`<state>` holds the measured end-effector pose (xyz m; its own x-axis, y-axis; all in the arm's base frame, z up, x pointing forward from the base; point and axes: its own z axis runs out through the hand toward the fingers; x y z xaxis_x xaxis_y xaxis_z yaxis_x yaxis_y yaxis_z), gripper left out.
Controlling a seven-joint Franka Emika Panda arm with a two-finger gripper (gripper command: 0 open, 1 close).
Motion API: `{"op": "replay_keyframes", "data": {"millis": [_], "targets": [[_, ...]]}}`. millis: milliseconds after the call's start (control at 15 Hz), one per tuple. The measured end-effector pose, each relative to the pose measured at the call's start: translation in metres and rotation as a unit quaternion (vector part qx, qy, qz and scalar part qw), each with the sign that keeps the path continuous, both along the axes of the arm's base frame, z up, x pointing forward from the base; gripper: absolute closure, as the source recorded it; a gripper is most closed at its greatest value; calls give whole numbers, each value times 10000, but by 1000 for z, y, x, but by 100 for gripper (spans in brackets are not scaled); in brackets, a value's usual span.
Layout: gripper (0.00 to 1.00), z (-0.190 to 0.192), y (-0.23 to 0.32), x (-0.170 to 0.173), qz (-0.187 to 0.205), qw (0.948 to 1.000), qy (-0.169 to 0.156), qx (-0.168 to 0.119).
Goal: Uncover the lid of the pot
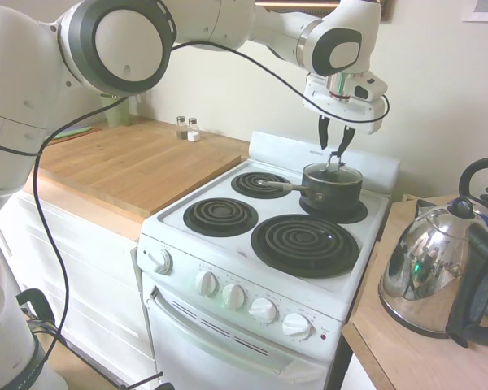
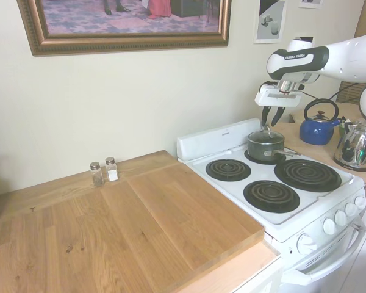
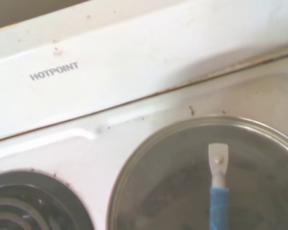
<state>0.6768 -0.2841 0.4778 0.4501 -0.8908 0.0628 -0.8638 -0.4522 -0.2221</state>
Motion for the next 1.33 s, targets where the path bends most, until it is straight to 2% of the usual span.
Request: {"op": "replay_keyframes", "data": {"millis": [533,867,1067,1333], "targets": [[100,-12,-10,10,38,9997,185,185],[100,-11,-13,13,82,9995,193,251],[100,1,-8,16,86,9999,61,86],[100,41,31,7,137,9994,-208,-236]]}}
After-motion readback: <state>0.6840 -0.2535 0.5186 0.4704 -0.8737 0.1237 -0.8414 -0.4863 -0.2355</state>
